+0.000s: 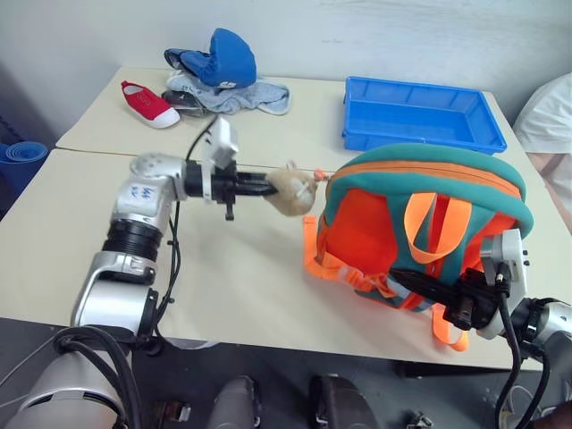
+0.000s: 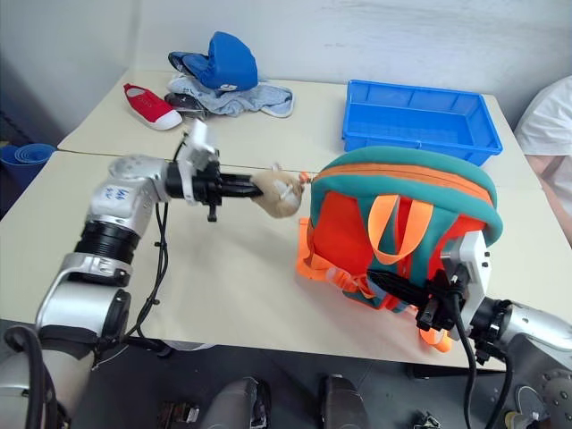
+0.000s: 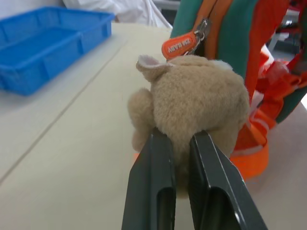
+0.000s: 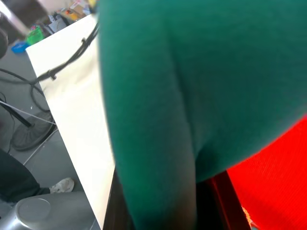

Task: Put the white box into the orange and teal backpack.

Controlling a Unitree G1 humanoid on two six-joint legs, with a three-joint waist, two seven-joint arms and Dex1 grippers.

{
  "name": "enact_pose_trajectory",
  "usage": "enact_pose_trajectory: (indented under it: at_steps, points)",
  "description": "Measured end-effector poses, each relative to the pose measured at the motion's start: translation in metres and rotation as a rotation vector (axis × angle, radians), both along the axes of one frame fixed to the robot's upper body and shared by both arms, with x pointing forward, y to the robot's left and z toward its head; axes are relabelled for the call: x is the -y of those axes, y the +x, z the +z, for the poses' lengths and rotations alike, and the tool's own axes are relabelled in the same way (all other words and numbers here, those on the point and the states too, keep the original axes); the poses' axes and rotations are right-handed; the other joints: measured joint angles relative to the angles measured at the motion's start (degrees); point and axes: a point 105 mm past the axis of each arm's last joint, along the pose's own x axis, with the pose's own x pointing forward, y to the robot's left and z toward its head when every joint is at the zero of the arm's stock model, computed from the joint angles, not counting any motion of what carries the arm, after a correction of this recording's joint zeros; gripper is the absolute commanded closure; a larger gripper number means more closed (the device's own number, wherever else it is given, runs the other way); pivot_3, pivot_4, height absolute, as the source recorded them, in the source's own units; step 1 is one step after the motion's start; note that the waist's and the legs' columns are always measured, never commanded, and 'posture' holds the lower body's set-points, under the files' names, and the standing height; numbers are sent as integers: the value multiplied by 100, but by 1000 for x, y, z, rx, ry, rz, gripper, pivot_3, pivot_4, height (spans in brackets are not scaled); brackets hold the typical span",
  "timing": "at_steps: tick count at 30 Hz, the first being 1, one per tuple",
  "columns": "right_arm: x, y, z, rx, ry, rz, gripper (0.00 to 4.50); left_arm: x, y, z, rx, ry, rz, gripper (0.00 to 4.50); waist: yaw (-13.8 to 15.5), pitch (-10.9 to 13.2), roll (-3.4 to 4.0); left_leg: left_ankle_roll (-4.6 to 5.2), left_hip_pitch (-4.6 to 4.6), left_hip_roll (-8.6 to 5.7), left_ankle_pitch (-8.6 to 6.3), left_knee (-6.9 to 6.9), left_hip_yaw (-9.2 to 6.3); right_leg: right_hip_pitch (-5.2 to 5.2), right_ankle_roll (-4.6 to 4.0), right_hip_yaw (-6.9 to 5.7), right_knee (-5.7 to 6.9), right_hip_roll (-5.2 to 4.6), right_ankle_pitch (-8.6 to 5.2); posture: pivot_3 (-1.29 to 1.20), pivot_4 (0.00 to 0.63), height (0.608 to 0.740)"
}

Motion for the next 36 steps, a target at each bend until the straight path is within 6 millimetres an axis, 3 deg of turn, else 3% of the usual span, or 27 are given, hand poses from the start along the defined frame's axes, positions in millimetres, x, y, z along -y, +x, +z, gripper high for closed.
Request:
enact_pose_trajectory:
  at_steps: [4, 8, 9, 16, 21, 22, 23, 26, 30, 36]
  points:
    - [0, 2, -5, 16, 8, -31, 4500, 16, -15, -45, -55, -45, -33, 4339, -3, 0, -1, 0, -5, 2, 0, -1, -1, -6, 0, 0, 2, 0, 0, 0, 150, 740]
    - [6, 9, -8, 66, -9, -83, 4500, 12, -37, -55, -59, -34, -125, 4339, -9, -1, 1, -1, 1, 2, 0, -1, 1, -3, 0, 3, 2, -1, 0, 0, 150, 740]
    - [5, 9, -10, 82, -25, -80, 4173, 9, -40, -56, -57, -30, -132, 4350, -9, -1, 1, -1, 3, 2, -1, -1, 1, -2, 0, 3, 3, 0, 0, 0, 150, 740]
    - [15, 3, -17, 190, -143, -84, 1858, -37, -46, -61, -72, 17, -19, 2305, -40, -2, 2, 0, 10, 7, -3, -10, 3, -4, -4, 3, 7, 3, -2, 0, 150, 740]
    - [52, -22, -20, 226, -271, -183, 161, -90, -66, -67, -103, 69, 90, 756, -18, -1, 3, -5, 9, 6, -4, -23, 2, -1, -5, 3, 1, -1, -3, 0, 150, 740]
    - [60, -31, -24, 211, -315, -185, 0, -103, -71, -68, -99, 91, 118, 431, -9, -1, 4, -3, 14, 4, -5, -28, 1, 4, -5, 3, -4, -5, -3, 0, 150, 740]
    - [67, -36, -27, 206, -346, -185, 0, -110, -75, -70, -91, 107, 134, 133, -9, -1, 3, -1, 15, 3, -10, -28, 1, 5, -5, 4, -13, -8, -3, 0, 150, 740]
    - [96, -46, -30, 239, -475, -215, 0, -129, -92, -80, -48, 137, 194, 133, -28, -4, 1, 24, 35, 0, -30, -42, 2, 21, -4, 6, -33, -21, -1, 0, 150, 740]
    - [127, -40, -39, 301, -631, -225, 0, -147, -107, -98, -24, 156, 293, 133, -80, -6, -2, -4, 57, -1, -22, -88, 5, 22, -16, 7, -45, -25, -2, 0, 150, 740]
    - [129, -22, -54, 318, -642, -143, 0, -142, -105, -95, 88, 170, 345, 133, -74, -12, 37, -14, 58, 5, -5, -101, 1, 9, -35, -1, -27, -19, -12, 0, 150, 740]
